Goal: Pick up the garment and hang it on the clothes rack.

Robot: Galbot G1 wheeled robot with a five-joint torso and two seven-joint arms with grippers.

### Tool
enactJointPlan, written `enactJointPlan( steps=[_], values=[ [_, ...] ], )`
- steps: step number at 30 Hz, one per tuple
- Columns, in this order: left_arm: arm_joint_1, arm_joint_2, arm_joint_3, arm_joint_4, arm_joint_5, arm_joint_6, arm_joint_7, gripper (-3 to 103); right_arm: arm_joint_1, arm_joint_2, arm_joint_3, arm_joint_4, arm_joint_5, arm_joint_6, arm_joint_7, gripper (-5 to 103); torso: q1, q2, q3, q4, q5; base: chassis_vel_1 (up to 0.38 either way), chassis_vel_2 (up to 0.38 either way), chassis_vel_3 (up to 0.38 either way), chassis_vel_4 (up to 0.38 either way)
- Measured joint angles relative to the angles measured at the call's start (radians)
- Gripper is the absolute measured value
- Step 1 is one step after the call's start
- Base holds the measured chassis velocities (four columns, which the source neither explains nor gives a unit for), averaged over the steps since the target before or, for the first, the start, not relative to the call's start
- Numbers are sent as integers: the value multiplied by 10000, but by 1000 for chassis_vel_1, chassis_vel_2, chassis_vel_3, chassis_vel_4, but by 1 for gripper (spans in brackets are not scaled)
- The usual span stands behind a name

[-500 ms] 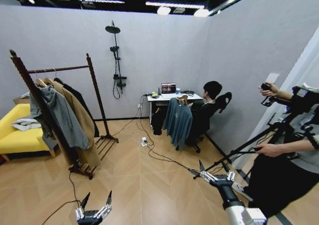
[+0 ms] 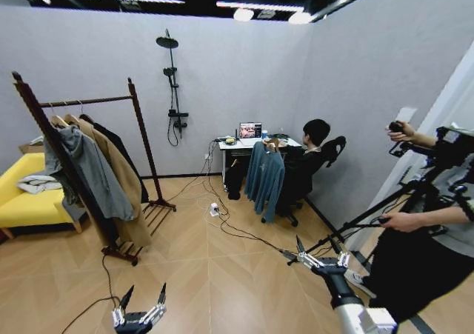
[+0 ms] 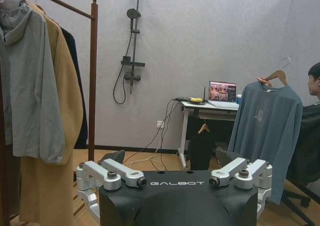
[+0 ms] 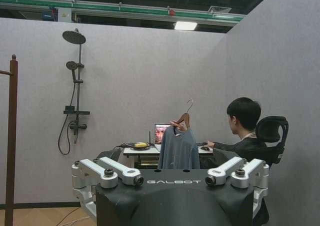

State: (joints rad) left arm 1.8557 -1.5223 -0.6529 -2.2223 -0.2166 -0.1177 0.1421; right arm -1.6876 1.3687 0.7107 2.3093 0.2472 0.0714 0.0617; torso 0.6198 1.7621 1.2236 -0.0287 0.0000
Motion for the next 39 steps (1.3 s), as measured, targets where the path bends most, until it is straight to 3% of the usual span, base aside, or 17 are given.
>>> enactJointPlan(
  steps=[6, 12, 25, 39],
  values=[
    [0, 0, 0, 0, 0, 1, 0, 100, 8, 3, 16, -22, -3, 95, 12, 100, -272, -546, -280, 0, 0, 0, 0, 0, 0],
    [0, 0, 0, 0, 0, 0, 0, 100, -5, 1, 17, 79, 40, -198, 27, 100, -405, -784, -403, 0, 0, 0, 0, 0, 0],
    [0, 0, 0, 0, 0, 0, 0, 100, -70, 3, 29, 79, 107, -144, -43, 100, -424, -787, -405, -1, 0, -45, 34, 48, -38],
    [-1, 0, 0, 0, 0, 1, 0, 100, -17, -11, 16, -21, 191, -35, -110, 100, -401, -752, -382, 0, 0, -224, 230, 234, -230]
  ],
)
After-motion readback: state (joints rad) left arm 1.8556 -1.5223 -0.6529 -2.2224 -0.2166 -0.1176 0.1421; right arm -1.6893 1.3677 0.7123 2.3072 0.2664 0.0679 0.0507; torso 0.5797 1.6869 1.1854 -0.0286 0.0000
